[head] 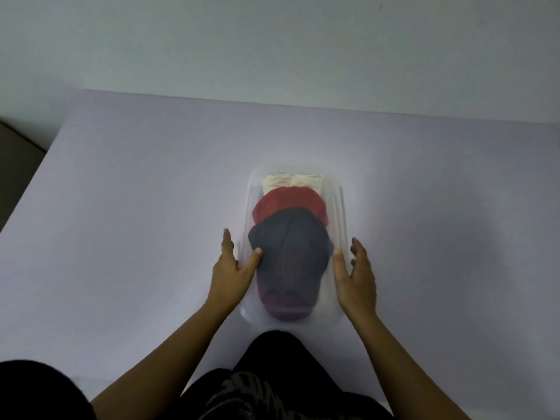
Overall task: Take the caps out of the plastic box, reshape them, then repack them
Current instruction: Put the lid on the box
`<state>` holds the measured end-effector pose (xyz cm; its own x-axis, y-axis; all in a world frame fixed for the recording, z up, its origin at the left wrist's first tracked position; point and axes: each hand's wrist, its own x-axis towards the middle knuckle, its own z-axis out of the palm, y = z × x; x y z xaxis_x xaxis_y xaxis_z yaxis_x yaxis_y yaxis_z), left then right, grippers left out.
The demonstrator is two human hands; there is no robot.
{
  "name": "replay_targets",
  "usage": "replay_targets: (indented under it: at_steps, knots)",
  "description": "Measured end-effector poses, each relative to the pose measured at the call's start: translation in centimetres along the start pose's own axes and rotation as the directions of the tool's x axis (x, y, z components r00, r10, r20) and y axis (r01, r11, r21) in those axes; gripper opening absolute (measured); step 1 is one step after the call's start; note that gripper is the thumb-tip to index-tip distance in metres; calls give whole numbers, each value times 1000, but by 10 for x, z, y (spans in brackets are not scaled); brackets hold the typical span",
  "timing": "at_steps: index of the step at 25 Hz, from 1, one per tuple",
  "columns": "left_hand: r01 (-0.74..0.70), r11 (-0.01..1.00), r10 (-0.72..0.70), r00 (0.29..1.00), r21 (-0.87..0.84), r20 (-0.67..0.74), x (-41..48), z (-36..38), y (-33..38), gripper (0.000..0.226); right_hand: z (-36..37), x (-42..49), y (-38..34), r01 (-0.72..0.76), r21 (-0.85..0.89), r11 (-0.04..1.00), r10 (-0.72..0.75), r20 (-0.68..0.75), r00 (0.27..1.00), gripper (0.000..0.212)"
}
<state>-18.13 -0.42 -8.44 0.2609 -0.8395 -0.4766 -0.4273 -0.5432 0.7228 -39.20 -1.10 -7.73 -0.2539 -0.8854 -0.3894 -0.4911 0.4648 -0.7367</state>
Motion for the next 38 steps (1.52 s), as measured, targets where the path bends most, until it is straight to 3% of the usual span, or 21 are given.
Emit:
replay_targets:
  at_steps: [2, 6, 10, 16, 28, 32, 34, 36, 38]
  knots:
    - [88, 994, -87, 996, -63, 11, -12, 6, -6, 79, 3, -16, 6, -48, 33, 998, 44, 91, 995, 66]
    - [-12, 991, 1, 997, -135, -81, 2, 7, 20, 52, 1, -4, -10, -4, 19, 1000, 4, 4, 1000, 61]
    - [-116, 983, 103, 990, -144, -93, 44, 1, 74, 48, -16, 47, -49, 67, 34, 997, -66, -42, 997, 59]
    - [-98, 982, 93, 995, -158, -43, 118, 4, 129, 49, -26, 128, -86, 86, 39, 996, -85, -44, 995, 58]
    - [-24, 991, 18, 999, -135, -51, 181, 25, 147, 51, -20, 196, -98, 19, -8, 1000, -20, -12, 1000, 60]
    - [-34, 997, 32, 999, -66, -24, 189, 22, 157, 58, -24, 208, -105, 29, -3, 1000, -28, 78, 997, 64]
    - [-40, 999, 41, 999, 6, -16, 190, 17, 165, 72, -29, 209, -110, 14, 43, 999, -19, 120, 993, 68]
    - [-84, 994, 89, 994, 67, -69, 182, 7, 170, 80, -34, 204, -111, 41, 42, 998, -44, 71, 997, 70]
    - [-161, 980, 175, 978, 120, -118, 161, 5, 170, 72, -36, 187, -109, 97, -32, 995, -97, 3, 995, 71]
